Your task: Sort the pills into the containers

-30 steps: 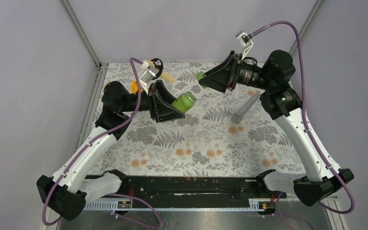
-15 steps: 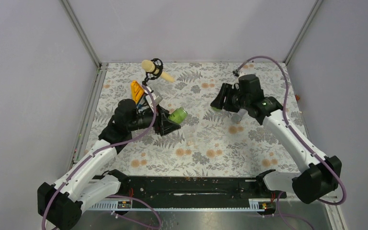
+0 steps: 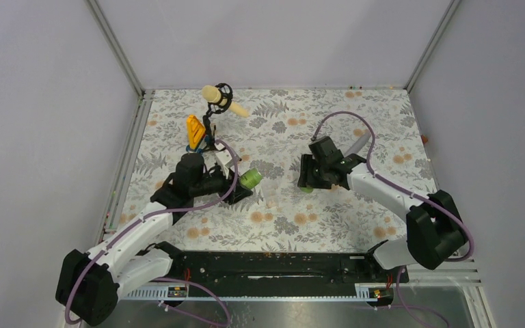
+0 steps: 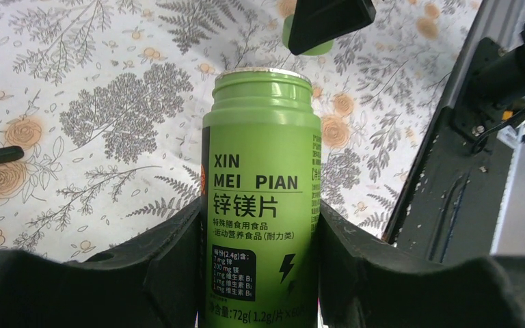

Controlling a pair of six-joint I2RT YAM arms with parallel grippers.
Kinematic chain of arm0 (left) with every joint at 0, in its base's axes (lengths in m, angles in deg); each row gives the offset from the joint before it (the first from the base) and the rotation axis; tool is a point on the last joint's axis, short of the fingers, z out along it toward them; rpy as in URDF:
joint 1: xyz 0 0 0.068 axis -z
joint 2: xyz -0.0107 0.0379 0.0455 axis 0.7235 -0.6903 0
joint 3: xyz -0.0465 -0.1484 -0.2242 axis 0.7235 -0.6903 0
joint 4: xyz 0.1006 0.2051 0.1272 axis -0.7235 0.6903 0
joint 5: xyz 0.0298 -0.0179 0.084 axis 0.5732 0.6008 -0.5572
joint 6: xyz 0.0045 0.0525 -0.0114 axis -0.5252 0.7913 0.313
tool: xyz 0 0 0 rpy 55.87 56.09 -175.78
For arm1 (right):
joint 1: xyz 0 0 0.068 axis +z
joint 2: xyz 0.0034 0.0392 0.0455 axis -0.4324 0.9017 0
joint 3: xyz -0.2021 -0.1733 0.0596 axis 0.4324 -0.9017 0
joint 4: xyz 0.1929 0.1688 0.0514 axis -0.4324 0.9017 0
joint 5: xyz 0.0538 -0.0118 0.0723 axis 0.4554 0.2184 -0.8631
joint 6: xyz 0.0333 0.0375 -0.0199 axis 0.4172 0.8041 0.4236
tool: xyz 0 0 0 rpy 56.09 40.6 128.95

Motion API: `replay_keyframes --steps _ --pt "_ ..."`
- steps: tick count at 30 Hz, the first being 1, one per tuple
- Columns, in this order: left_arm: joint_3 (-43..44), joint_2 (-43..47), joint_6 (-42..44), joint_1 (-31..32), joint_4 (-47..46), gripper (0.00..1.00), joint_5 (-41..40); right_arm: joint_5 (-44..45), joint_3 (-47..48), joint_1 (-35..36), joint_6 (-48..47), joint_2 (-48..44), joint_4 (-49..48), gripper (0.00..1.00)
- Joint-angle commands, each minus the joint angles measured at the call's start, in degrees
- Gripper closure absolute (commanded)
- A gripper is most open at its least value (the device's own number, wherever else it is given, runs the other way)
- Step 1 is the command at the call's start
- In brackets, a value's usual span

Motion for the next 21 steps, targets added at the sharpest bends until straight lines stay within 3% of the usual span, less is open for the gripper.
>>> replay_keyframes --steps 1,8,10,15,21 --pt "3.0 -2.5 6.3 0.6 -0.1 1.00 -2.3 7.0 -3.2 2.6 0.1 3.1 -5.2 0.58" --pt "4.5 -6.9 8.6 1.1 0.4 1.00 -3.9 11.3 -5.1 4.6 0.1 9.2 -8.2 0.54" --pt "4.7 -8.3 9.4 1.5 0.7 1.00 -4.3 11.8 -5.3 4.7 0.2 10.0 -8.2 0.48" --pt "5.9 -11.4 11.1 2.9 2.2 1.00 -5.4 12.2 -5.7 4.6 1.5 9.2 -6.1 0.22" --pt "7.9 -14.8 13.1 4.2 4.2 1.00 -6.8 11.0 -4.1 4.6 1.9 3.1 -1.5 0.16"
